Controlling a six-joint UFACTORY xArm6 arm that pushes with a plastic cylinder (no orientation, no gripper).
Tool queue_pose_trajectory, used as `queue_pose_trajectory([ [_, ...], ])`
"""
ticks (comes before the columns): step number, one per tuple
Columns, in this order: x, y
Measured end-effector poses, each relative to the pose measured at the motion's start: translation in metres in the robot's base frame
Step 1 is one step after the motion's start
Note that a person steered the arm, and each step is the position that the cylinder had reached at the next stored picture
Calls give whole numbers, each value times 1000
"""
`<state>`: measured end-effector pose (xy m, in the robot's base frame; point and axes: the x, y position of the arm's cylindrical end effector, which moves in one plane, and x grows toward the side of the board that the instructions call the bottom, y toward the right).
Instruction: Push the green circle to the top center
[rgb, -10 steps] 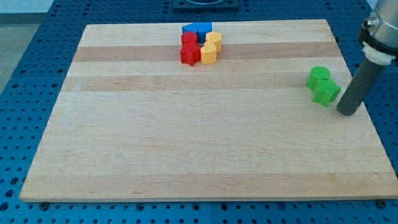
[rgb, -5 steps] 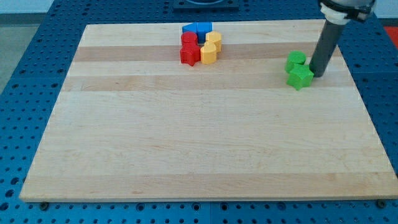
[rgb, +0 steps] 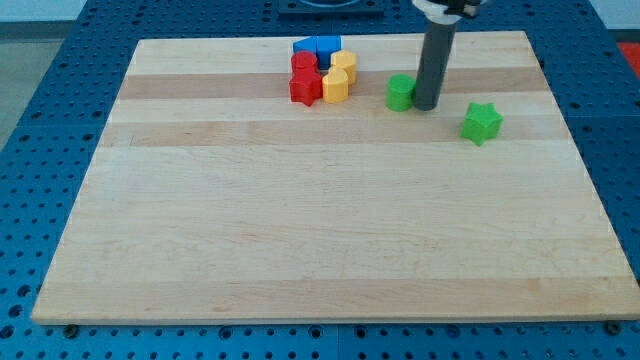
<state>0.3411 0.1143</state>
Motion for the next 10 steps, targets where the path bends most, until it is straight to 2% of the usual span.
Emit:
queue_pose_trajectory([
  [3,9,-38],
  [10,-55,-51],
])
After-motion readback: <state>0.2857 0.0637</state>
